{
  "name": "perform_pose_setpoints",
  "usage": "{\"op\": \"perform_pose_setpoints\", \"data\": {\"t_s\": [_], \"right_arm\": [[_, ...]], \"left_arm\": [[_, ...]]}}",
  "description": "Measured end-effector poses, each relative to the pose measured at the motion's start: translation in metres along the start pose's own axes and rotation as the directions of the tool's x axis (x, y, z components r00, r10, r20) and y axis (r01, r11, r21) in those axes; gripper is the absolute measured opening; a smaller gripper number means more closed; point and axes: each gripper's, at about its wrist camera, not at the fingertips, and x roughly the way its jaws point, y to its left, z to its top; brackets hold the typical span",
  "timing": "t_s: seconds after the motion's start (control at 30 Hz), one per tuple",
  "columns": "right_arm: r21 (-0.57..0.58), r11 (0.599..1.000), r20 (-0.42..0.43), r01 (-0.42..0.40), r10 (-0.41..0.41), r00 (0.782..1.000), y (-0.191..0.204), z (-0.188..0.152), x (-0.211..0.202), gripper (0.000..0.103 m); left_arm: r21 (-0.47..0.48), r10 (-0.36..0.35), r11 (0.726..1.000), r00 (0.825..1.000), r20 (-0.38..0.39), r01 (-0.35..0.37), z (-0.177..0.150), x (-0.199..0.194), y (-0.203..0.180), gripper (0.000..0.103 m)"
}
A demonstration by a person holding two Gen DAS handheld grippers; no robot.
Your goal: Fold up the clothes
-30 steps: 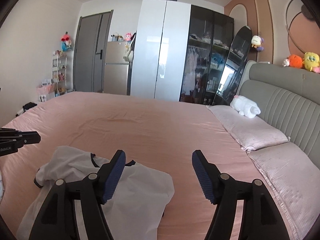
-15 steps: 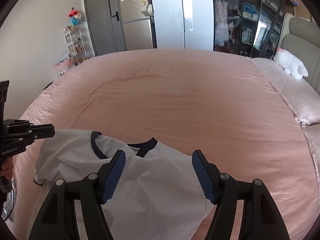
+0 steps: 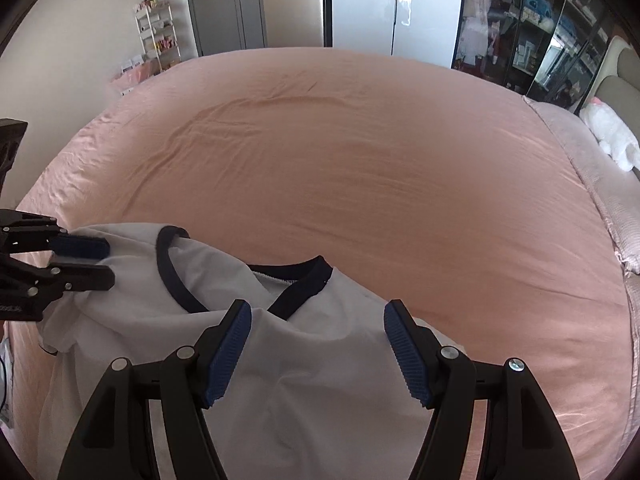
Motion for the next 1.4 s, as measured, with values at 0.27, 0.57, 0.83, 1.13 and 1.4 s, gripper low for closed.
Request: {"op": "perform_pose_setpoints", "data": {"t_s": [0.27,0.57,0.83,1.13,1.4], "right_arm": [[0.027,1.000,-0.077,-0.017,0.019,0.997,-0.001,-0.007,0.029,0.069],[-0.018,1.000,-0.084,-0.011,0.010,0.996,0.004,-0.014,0.036,0.065],[-0.045,0.998,-0.005,0.045,-0.045,0.999,0.013,-0.026,0.029,0.013],[-0.031,0.998,0.087,0.056,-0.054,0.995,0.039,-0.067,-0.007,0.004],[0.073,0.995,0.086,-0.060,0.054,0.995,0.047,-0.109,-0.062,0.003]], "left_arm": [[-0.007,0.046,0.999,0.999,-0.004,-0.046,0.015,0.011,0.006,0.088],[-0.105,-0.069,0.992,0.997,-0.031,0.065,0.005,0.039,0.025,0.087],[-0.142,-0.115,0.982,0.990,0.081,0.125,-0.019,0.033,0.023,0.051],[-0.222,-0.114,0.961,0.967,0.228,0.166,-0.058,0.001,0.007,0.021],[-0.103,-0.079,0.989,0.967,0.243,0.106,-0.103,-0.044,-0.034,0.019]]}}
